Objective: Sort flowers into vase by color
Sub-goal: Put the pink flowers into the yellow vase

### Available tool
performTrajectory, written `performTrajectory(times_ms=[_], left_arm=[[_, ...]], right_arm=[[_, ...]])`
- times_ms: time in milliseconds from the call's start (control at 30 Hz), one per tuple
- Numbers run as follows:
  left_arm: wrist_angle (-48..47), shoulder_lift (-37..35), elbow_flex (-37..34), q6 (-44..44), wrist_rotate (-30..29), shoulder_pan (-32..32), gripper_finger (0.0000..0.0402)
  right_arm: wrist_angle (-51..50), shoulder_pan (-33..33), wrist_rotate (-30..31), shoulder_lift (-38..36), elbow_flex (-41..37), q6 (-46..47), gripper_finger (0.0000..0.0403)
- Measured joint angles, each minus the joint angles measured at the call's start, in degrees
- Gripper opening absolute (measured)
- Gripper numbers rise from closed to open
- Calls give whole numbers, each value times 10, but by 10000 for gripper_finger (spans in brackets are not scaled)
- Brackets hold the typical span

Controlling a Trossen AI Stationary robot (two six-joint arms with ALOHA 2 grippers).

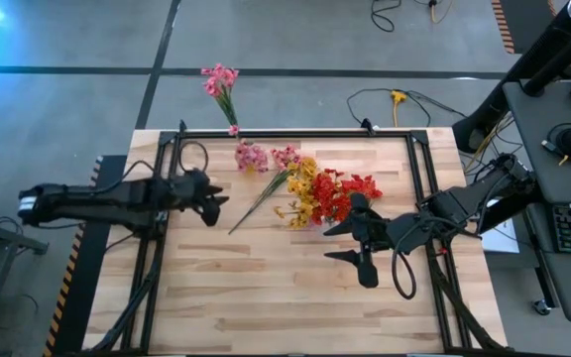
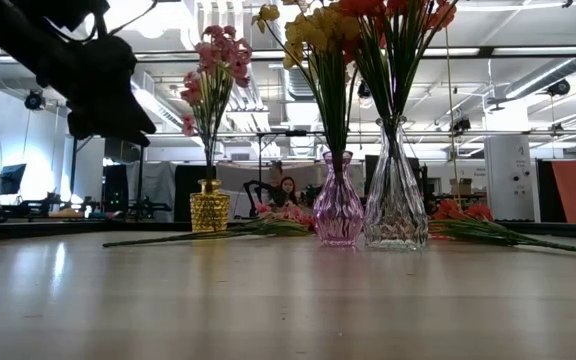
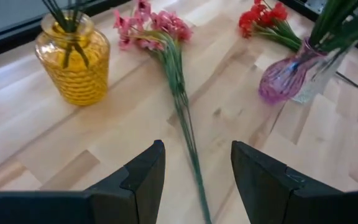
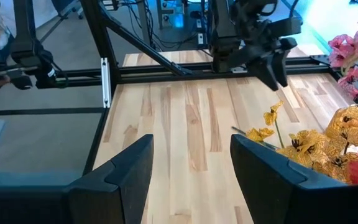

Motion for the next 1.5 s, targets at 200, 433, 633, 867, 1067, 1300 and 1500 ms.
performTrajectory(times_ms=[200,433,633,867,1067,1300,1500], left_arm=[[28,34,0,-31,-82,-100,167],[124,115,0,-26,-162,-192,167],[171,215,0,-31,-195,-208,167],[231,339,0,-29,-224,-205,167],[299,420,0,-14,-263,-186,167],[383,490,0,52,-236,-144,167],[409,521,0,87,-209,-104,167]], right_arm=[[0,0,0,0,0,-1,206],[-12,2,-35,0,0,34,206],[-17,18,-74,0,0,74,206],[-24,41,-75,-9,0,100,206],[-24,50,-75,-10,0,101,206],[-29,49,-73,-9,0,100,206],[-35,49,-73,-9,0,100,206]])
